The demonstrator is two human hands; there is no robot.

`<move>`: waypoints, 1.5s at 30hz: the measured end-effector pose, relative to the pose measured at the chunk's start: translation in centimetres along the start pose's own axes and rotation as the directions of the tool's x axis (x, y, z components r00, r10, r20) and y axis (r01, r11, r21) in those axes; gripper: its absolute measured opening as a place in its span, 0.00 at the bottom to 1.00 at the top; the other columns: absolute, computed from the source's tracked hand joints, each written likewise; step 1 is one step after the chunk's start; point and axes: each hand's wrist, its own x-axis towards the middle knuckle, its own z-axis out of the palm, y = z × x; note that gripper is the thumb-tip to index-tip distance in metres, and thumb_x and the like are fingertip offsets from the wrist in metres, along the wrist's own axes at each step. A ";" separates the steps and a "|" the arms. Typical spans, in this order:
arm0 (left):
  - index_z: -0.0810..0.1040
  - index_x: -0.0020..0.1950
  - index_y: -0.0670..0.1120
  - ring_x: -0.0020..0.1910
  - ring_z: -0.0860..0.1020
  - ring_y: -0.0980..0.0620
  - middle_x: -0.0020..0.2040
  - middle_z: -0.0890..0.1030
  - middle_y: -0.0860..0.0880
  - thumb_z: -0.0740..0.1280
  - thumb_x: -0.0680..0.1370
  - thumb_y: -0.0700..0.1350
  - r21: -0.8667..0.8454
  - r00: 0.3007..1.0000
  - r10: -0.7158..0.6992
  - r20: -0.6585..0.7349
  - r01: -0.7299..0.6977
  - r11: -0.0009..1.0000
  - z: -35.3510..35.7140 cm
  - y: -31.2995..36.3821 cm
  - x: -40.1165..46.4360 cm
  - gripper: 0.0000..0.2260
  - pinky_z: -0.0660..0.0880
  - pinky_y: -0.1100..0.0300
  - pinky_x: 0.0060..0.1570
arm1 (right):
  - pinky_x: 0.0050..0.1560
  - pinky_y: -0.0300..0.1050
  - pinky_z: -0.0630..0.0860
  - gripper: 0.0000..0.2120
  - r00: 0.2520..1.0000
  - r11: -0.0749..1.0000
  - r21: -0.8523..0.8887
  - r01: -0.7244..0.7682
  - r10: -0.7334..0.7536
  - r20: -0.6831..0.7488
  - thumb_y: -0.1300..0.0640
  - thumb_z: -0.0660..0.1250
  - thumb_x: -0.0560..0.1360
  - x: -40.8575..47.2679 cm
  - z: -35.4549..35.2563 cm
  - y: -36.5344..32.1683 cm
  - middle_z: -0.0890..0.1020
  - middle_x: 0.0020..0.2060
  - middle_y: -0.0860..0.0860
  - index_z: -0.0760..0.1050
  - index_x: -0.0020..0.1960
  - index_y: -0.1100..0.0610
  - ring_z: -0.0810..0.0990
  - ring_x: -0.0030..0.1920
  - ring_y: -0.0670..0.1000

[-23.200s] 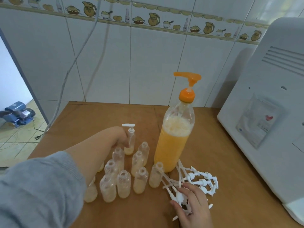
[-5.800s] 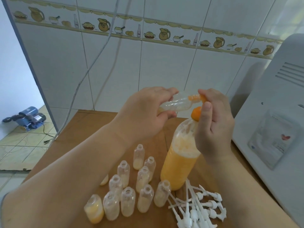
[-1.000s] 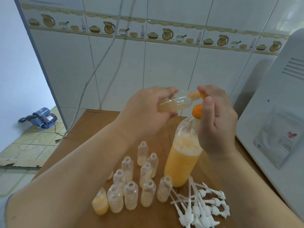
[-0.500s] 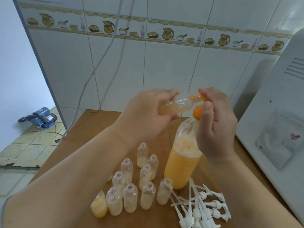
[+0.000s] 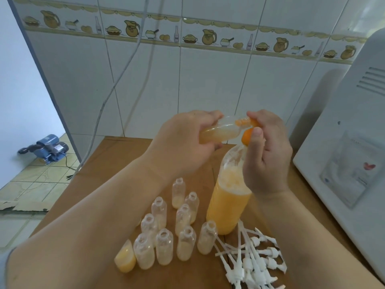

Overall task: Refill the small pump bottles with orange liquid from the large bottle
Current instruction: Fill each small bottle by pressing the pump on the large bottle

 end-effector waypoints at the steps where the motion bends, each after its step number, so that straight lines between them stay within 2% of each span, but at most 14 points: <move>1: 0.72 0.69 0.50 0.56 0.75 0.55 0.59 0.78 0.54 0.72 0.73 0.47 0.006 1.000 -0.010 0.006 0.010 1.000 0.1 -0.3 -0.1 0.25 0.72 0.55 0.59 | 0.58 0.59 0.73 0.18 1.000 1.000 0.005 -0.003 0.003 0.017 0.57 0.51 0.79 -0.1 0.1 0.0 0.76 0.51 0.48 0.76 0.57 0.64 0.76 0.55 0.48; 5: 0.71 0.69 0.51 0.53 0.75 0.57 0.58 0.78 0.56 0.72 0.73 0.50 0.016 0.999 -0.021 0.039 0.021 1.000 -0.3 -0.7 -0.3 0.25 0.72 0.59 0.57 | 0.61 0.58 0.71 0.20 0.995 1.000 -0.004 -0.027 0.027 0.099 0.54 0.49 0.80 -0.1 -0.8 -0.6 0.76 0.54 0.47 0.75 0.60 0.61 0.75 0.59 0.48; 9: 0.73 0.66 0.51 0.51 0.74 0.58 0.54 0.77 0.57 0.72 0.72 0.53 0.077 1.000 0.020 -0.012 -0.019 0.997 -0.7 -0.2 -0.2 0.23 0.71 0.62 0.54 | 0.62 0.48 0.70 0.22 0.987 0.995 0.007 -0.104 0.103 0.122 0.50 0.47 0.80 1.3 -1.9 -1.4 0.74 0.53 0.40 0.76 0.60 0.56 0.72 0.59 0.41; 12: 0.74 0.63 0.52 0.48 0.76 0.60 0.52 0.77 0.59 0.74 0.70 0.51 -0.114 0.996 -0.088 0.032 0.091 0.989 -0.5 -0.6 -0.3 0.22 0.73 0.65 0.53 | 0.63 0.45 0.69 0.21 0.981 0.984 0.054 -0.170 0.163 0.108 0.49 0.47 0.80 1.3 -1.7 -1.5 0.74 0.53 0.36 0.76 0.60 0.54 0.72 0.60 0.40; 15: 0.75 0.60 0.53 0.48 0.79 0.60 0.52 0.80 0.56 0.75 0.68 0.50 -0.317 0.977 -0.186 0.106 0.211 0.925 0.2 -1.0 -0.9 0.22 0.76 0.65 0.52 | 0.65 0.54 0.68 0.19 0.978 0.975 0.082 -0.207 0.203 0.047 0.51 0.48 0.80 0.9 -1.1 -1.5 0.73 0.53 0.33 0.76 0.59 0.52 0.73 0.61 0.41; 20: 0.75 0.60 0.48 0.53 0.81 0.52 0.54 0.82 0.50 0.73 0.64 0.50 -0.651 0.920 -0.311 0.238 0.389 0.652 0.5 -1.6 -2.2 0.26 0.77 0.52 0.57 | 0.65 0.57 0.68 0.18 0.985 0.982 0.068 -0.175 0.175 0.002 0.53 0.49 0.81 0.9 -0.4 -1.6 0.72 0.52 0.32 0.76 0.59 0.54 0.72 0.60 0.41; 23: 0.74 0.62 0.46 0.53 0.81 0.50 0.51 0.84 0.49 0.68 0.68 0.44 -0.804 0.884 -0.344 0.316 0.442 0.398 -0.2 -2.3 -3.1 0.22 0.79 0.52 0.52 | 0.62 0.41 0.70 0.18 0.987 0.985 0.062 -0.162 0.163 -0.004 0.53 0.49 0.80 0.8 -0.5 -1.0 0.74 0.52 0.36 0.75 0.60 0.55 0.73 0.58 0.42; 26: 0.74 0.63 0.43 0.53 0.81 0.51 0.50 0.84 0.49 0.66 0.71 0.42 -0.845 0.872 -0.371 0.318 0.438 0.306 -1.7 -3.1 -4.4 0.20 0.80 0.55 0.48 | 0.57 0.31 0.68 0.16 0.989 0.989 0.053 -0.138 0.141 -0.042 0.56 0.51 0.80 0.5 -0.5 -1.0 0.73 0.53 0.41 0.74 0.60 0.56 0.72 0.57 0.42; 28: 0.74 0.62 0.45 0.54 0.81 0.51 0.51 0.84 0.49 0.67 0.70 0.42 -0.845 0.871 -0.412 0.269 0.418 0.332 -2.8 -3.7 -5.5 0.20 0.79 0.53 0.51 | 0.57 0.36 0.70 0.15 0.990 0.991 0.057 -0.124 0.127 -0.058 0.58 0.52 0.80 0.4 -0.2 -1.1 0.73 0.53 0.42 0.74 0.60 0.57 0.73 0.57 0.44; 31: 0.76 0.60 0.48 0.55 0.81 0.50 0.52 0.84 0.49 0.69 0.68 0.43 -0.789 0.859 -0.496 0.130 0.392 0.473 -4.2 -5.0 -7.9 0.20 0.75 0.50 0.56 | 0.58 0.42 0.72 0.15 0.989 0.992 0.065 -0.112 0.117 -0.093 0.59 0.52 0.80 0.4 0.2 -1.0 0.75 0.53 0.45 0.75 0.58 0.59 0.75 0.57 0.48; 36: 0.77 0.55 0.55 0.53 0.81 0.52 0.52 0.83 0.51 0.75 0.66 0.43 -0.607 0.805 -0.593 -0.036 0.454 0.653 -5.7 -8.0 -13.0 0.19 0.75 0.49 0.57 | 0.57 0.41 0.71 0.15 0.987 0.995 0.071 -0.063 0.073 -0.145 0.61 0.52 0.80 0.6 0.7 -0.6 0.75 0.51 0.45 0.76 0.56 0.63 0.75 0.55 0.49; 39: 0.77 0.49 0.61 0.48 0.81 0.59 0.50 0.83 0.57 0.76 0.63 0.49 -0.507 0.729 -0.684 -0.014 0.584 0.634 -4.8 -10.0 -16.5 0.18 0.76 0.53 0.52 | 0.56 0.42 0.72 0.15 0.984 0.996 0.070 -0.049 0.060 -0.167 0.61 0.53 0.80 0.7 0.9 -0.3 0.75 0.51 0.48 0.76 0.56 0.64 0.75 0.54 0.51; 41: 0.77 0.48 0.61 0.48 0.81 0.57 0.49 0.83 0.56 0.76 0.59 0.53 -0.495 0.691 -0.722 0.030 0.638 0.590 -3.7 -11.4 -18.5 0.19 0.76 0.58 0.49 | 0.55 0.44 0.72 0.15 0.982 0.997 0.065 -0.045 0.057 -0.180 0.61 0.53 0.80 0.8 1.0 -0.2 0.75 0.51 0.49 0.76 0.56 0.64 0.76 0.54 0.51; 45: 0.77 0.49 0.49 0.51 0.80 0.48 0.47 0.83 0.48 0.76 0.66 0.31 -0.512 0.653 -0.751 0.103 0.682 0.523 -0.6 -14.1 -21.5 0.19 0.75 0.69 0.43 | 0.56 0.45 0.73 0.15 0.982 0.998 0.050 -0.046 0.055 -0.178 0.62 0.52 0.80 0.7 1.2 0.0 0.76 0.51 0.51 0.76 0.56 0.65 0.76 0.54 0.54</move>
